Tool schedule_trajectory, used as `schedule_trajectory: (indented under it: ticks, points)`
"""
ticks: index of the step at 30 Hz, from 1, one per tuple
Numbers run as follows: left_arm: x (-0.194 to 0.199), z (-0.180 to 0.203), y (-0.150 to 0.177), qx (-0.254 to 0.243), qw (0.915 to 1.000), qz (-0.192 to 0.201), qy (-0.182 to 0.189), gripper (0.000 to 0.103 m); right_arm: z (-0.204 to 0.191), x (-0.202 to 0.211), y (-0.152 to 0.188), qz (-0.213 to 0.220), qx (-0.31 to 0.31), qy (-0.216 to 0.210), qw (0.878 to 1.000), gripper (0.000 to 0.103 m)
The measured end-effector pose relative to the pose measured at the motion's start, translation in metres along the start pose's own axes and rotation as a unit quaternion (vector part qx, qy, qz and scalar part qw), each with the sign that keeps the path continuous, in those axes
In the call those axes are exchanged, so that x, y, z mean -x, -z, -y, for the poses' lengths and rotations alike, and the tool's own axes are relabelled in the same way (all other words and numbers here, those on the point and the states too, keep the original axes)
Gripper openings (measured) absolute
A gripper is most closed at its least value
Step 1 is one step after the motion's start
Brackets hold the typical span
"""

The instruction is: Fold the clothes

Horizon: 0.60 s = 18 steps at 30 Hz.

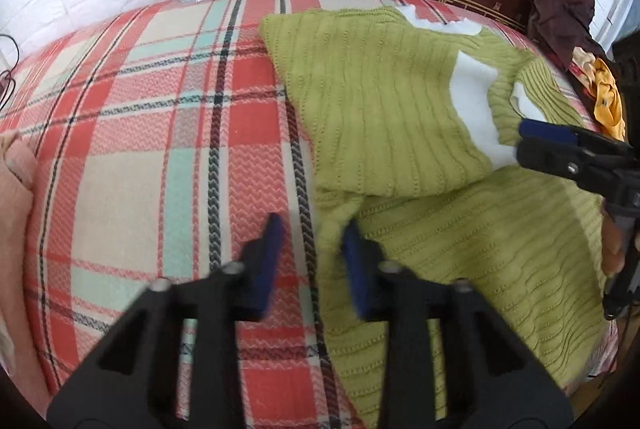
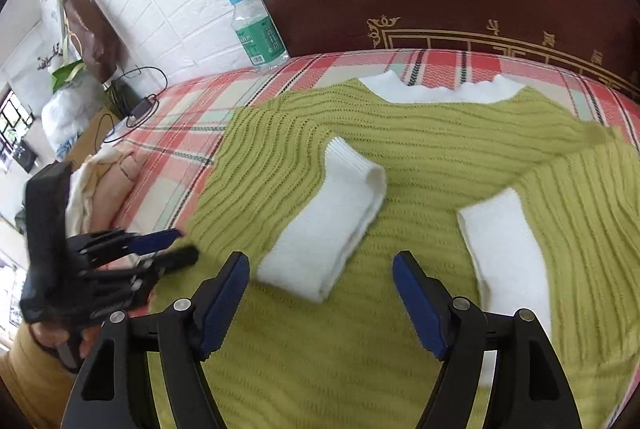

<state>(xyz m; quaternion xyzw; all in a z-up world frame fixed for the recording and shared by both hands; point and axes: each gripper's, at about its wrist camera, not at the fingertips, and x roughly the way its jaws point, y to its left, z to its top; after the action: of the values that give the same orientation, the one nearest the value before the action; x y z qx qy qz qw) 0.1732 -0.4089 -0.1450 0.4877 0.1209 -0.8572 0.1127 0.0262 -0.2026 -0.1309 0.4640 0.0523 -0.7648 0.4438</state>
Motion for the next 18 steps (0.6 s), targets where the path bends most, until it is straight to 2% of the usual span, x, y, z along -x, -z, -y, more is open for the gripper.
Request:
schedule_trajectory:
  ticks: [3,6,7,9,10,15,18]
  points:
    - [0.011,-0.023,-0.008,0.051,0.9984,0.016,-0.02,0.008,0.013,0.035,0.023,0.009,-0.008,0.001,1.0,0.077]
    - [0.02,-0.036,-0.006,0.079,0.9966,0.021,0.008,0.012,0.029,0.075,0.051,0.019,-0.016,0.015,1.0,0.077]
    - [0.023,-0.036,-0.002,0.08,0.9965,0.01,0.023,0.019,0.035,0.088,0.061,0.02,-0.02,0.023,0.999,0.078]
    - [0.027,-0.035,0.007,0.081,0.9952,-0.014,0.053,0.072,0.046,0.11,0.081,0.019,-0.03,0.046,0.998,0.078]
    - [0.03,-0.033,0.016,0.08,0.994,-0.021,0.071,0.076,0.051,0.12,0.091,0.018,-0.037,0.058,0.997,0.079]
    - [0.055,-0.017,0.071,0.063,0.987,-0.056,0.137,0.077,0.071,0.155,0.143,0.006,-0.086,0.081,0.993,0.081]
    - [0.064,0.0,0.099,0.044,0.9864,-0.085,0.134,0.077,0.073,0.158,0.163,-0.015,-0.104,0.07,0.992,0.081]
